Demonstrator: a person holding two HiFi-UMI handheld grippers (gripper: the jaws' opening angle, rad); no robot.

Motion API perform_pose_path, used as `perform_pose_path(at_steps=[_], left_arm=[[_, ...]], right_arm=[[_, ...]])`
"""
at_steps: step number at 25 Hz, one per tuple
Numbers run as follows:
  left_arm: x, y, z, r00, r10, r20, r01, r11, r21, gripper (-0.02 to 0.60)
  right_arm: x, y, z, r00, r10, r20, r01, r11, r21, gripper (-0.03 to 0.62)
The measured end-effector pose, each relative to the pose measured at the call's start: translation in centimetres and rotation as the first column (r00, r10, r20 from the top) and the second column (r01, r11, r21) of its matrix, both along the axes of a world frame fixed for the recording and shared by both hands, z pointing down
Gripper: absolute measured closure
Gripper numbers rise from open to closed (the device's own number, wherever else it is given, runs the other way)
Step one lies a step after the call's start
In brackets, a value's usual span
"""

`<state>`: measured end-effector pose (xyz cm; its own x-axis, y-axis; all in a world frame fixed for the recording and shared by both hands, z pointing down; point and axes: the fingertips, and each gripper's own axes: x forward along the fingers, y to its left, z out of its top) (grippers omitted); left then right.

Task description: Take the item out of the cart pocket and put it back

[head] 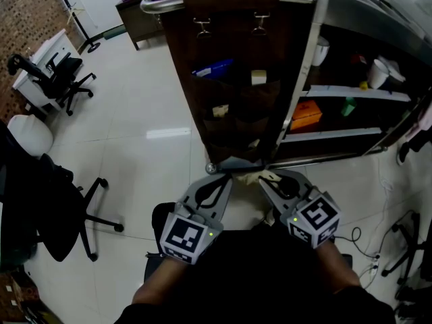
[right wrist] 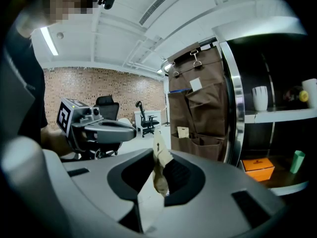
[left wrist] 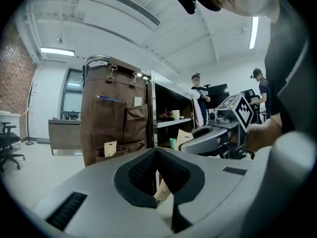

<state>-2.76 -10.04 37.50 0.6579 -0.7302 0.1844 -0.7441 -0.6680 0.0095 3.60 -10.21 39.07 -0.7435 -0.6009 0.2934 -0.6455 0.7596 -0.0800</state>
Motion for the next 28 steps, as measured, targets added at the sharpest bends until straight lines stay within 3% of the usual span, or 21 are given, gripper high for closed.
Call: perform_pose_path(at_steps=[28], left_arm=[[-0.22,-0.2,-0.03,1.0,-0.012,-0.005,0.012,1.0,0.004,0.581]], right_arm=[[0.03,0.1,-0.09,1.0,-0.006,0.0,0.006,1.0,0.006,0.522]])
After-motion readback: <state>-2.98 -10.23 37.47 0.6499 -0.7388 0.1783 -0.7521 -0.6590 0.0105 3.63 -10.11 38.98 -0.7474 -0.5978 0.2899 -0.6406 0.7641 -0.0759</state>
